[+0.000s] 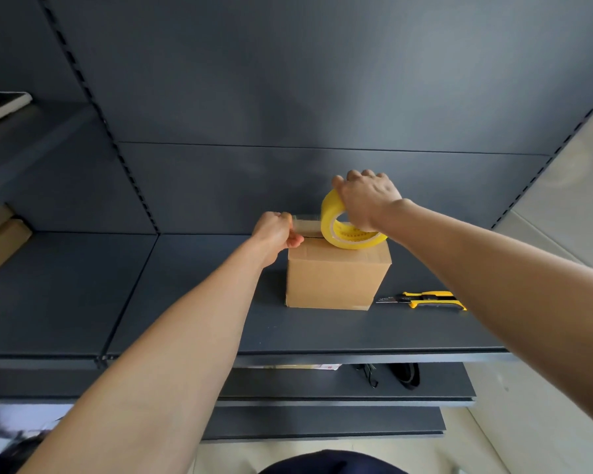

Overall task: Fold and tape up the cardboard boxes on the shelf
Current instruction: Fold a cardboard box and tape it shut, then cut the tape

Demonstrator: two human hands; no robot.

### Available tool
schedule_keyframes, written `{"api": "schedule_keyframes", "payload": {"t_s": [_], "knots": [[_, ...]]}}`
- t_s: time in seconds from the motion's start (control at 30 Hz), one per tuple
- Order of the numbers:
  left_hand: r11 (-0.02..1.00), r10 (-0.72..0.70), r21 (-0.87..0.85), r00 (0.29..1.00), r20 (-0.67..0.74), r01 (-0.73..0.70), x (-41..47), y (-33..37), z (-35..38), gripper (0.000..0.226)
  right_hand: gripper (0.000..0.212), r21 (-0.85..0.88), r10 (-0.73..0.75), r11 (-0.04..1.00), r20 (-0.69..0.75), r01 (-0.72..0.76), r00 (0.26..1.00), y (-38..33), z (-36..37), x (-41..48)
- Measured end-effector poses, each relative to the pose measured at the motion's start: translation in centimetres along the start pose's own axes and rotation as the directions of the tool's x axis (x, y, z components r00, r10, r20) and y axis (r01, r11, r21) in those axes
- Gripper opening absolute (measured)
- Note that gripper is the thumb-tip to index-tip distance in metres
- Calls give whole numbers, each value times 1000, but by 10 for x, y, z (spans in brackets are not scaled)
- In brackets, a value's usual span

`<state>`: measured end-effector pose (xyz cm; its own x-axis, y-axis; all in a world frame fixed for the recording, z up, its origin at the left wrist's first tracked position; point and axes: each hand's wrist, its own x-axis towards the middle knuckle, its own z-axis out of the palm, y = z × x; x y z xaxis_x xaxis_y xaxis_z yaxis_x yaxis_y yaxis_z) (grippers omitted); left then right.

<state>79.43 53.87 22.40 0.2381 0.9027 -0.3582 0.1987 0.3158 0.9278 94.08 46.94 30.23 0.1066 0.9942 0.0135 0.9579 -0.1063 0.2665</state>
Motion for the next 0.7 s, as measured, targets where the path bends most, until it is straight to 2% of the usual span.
{"api": "schedule_keyframes", "payload": {"t_s": [0.13,0.3,0.57,0.7], "knots": [[1000,17,-17,1000,-21,-17,6,1,-22,22,42,-91,-26,996,-4,26,1000,-10,0,5],[996,-30,84,1000,-3,31,4,-10,-20,24,43,-91,-16,996,-2,16,1000,-13,0,5],[994,-62,96,998,13,61,9,-26,-26,23,44,-159,-43,986,9,44,999,-29,-2,13],[984,-74,164,997,24,69,9,-32,-24,27,48,-175,-45,983,17,48,999,-35,-3,16]]}}
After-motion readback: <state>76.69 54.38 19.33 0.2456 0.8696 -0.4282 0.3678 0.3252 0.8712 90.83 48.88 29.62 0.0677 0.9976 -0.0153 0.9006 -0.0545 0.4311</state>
